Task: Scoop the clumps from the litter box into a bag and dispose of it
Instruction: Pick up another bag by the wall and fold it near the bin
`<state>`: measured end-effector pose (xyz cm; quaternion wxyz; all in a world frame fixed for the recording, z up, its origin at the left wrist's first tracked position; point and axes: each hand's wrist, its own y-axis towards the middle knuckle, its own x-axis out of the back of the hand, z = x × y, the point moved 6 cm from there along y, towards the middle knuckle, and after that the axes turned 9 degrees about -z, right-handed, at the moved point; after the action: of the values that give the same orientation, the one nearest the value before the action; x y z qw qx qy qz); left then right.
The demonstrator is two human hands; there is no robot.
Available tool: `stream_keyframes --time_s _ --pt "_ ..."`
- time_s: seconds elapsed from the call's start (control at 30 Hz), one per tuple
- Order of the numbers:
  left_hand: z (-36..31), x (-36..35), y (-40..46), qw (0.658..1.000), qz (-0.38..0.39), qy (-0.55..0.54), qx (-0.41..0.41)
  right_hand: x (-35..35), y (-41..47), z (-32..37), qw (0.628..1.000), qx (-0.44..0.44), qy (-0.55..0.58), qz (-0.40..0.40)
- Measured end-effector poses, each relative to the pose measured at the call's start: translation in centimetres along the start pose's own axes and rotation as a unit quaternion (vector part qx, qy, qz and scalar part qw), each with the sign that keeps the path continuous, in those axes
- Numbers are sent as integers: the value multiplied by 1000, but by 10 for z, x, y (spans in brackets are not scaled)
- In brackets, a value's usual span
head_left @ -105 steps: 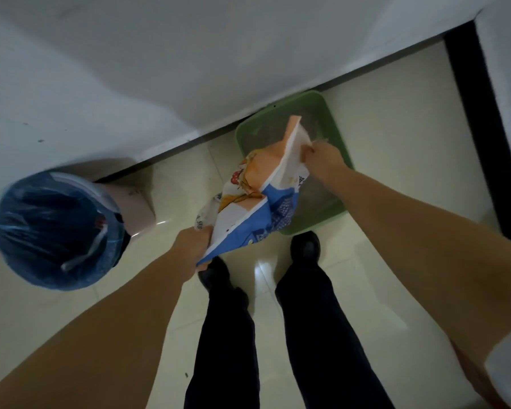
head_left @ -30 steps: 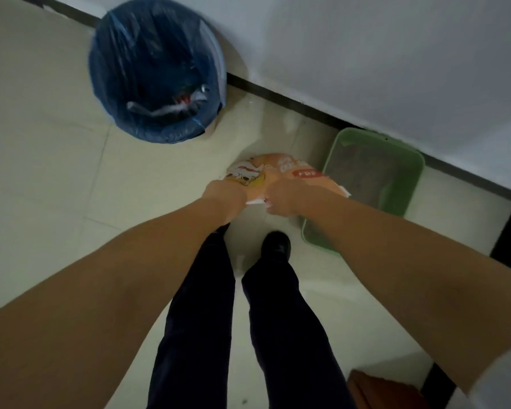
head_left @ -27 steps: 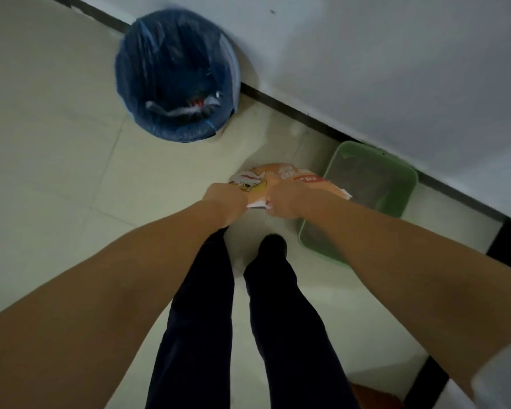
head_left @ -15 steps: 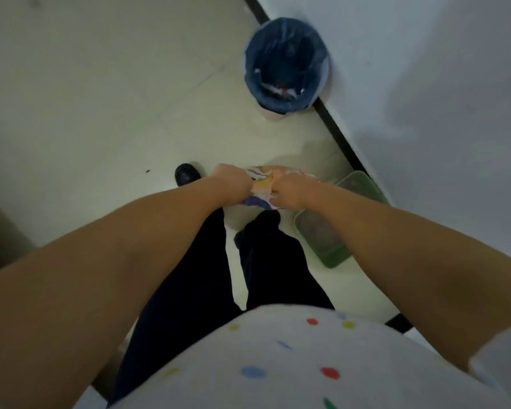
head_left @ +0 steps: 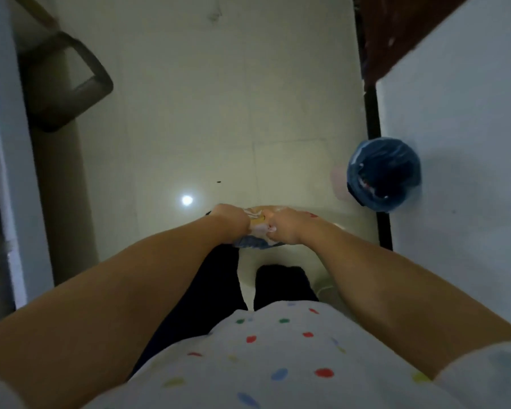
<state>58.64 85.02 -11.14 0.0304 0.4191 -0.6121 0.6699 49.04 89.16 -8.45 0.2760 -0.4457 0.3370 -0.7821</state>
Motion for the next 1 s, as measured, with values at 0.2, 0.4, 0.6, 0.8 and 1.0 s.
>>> stream_keyframes --time_s 0.2,0.4,0.6,0.8,1.0 --pt "127 67 -6 997 -60 -38 22 97 63 65 999 -14 -46 -22" --pt "230 143 6 994 -89 -2 57 192 136 99 999 0 -16 -51" --pt "339 221 37 980 -107 -69 150 316 235 124 993 61 -95 -36" --pt "425 289 59 959 -116 -156 207 442 299 166 966 149 -213 -3" --pt "529 354 94 957 -123 -164 204 547 379 202 955 152 -254 -17"
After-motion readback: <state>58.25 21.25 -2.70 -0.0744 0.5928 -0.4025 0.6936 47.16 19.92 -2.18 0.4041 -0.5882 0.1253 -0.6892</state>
